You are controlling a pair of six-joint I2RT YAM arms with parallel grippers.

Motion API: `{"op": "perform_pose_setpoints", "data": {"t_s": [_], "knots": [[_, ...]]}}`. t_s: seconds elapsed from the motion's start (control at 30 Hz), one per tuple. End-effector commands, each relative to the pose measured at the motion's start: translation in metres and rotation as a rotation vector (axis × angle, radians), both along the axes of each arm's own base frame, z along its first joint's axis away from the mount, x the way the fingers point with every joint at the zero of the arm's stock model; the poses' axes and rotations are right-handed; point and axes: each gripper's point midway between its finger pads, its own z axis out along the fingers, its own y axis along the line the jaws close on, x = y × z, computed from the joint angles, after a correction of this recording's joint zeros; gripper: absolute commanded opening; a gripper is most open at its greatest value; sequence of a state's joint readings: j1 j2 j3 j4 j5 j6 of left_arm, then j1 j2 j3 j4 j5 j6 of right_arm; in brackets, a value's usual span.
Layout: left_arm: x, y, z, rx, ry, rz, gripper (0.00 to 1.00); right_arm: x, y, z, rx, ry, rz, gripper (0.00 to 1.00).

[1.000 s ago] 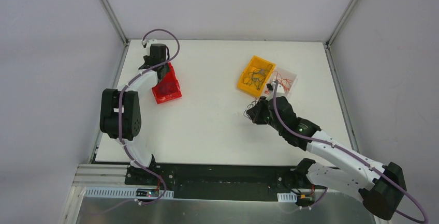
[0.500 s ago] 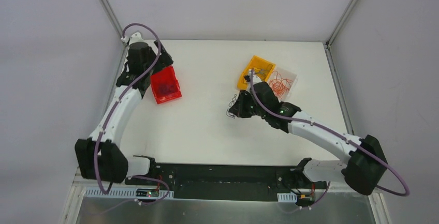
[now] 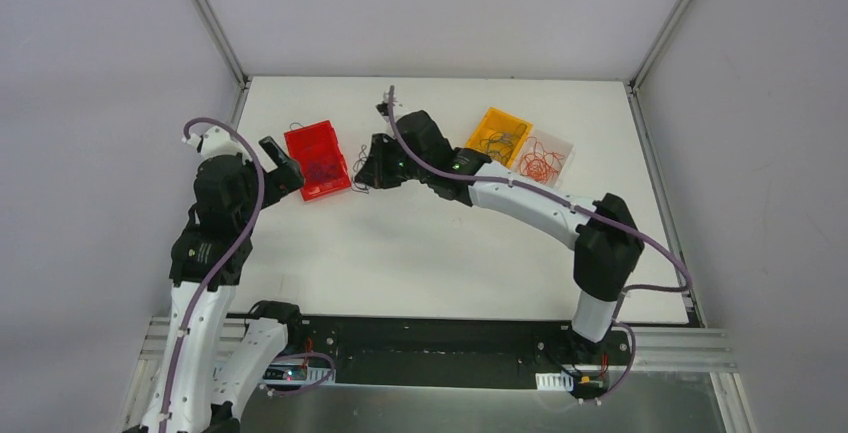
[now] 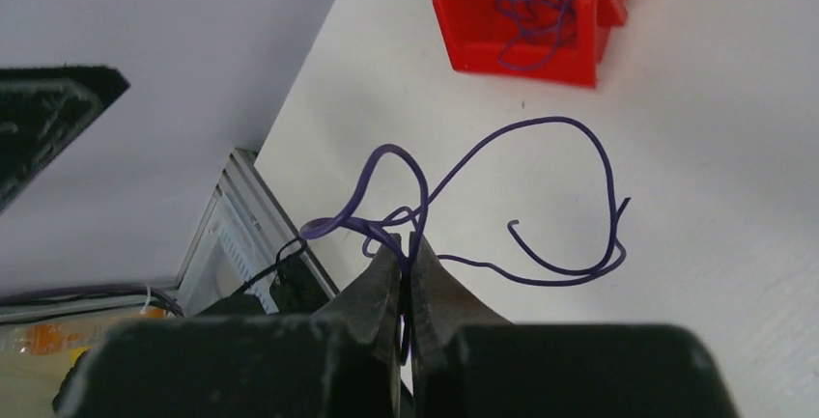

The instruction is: Untangle the cables

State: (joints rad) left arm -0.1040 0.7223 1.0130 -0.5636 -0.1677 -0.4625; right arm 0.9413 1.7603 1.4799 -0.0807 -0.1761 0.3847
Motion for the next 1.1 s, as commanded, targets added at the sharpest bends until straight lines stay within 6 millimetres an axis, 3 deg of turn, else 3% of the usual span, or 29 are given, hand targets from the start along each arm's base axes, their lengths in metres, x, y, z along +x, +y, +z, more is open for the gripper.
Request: {"op": "perform_pose_setpoints", "data": {"t_s": [0.0,0.37,0.63,0.83,0.9,1.07], "knots": [[-0.033,0.030,0.000,0.155,0.032,0.072,0.99,0.017,0.036,0.018,0.005,-0.120,-0.037,0.00],[-0.057,0.060,-0.018,0.262,0.044,0.197,0.99,0.079,0.110,-0.023,-0.066,-0.276,-0.244,0.00],[-0.058,0.068,-0.018,0.282,0.038,0.242,0.99,0.114,0.135,-0.034,-0.044,-0.306,-0.252,0.00],[-0.057,0.068,-0.018,0.285,0.042,0.241,0.99,0.124,0.167,-0.038,0.093,-0.330,-0.151,0.00],[-0.056,0.067,-0.020,0.283,0.048,0.237,0.99,0.121,0.177,-0.030,0.149,-0.343,-0.097,0.00],[-0.053,0.063,-0.020,0.269,0.049,0.222,0.99,0.119,0.182,-0.023,0.180,-0.368,-0.071,0.00]]}}
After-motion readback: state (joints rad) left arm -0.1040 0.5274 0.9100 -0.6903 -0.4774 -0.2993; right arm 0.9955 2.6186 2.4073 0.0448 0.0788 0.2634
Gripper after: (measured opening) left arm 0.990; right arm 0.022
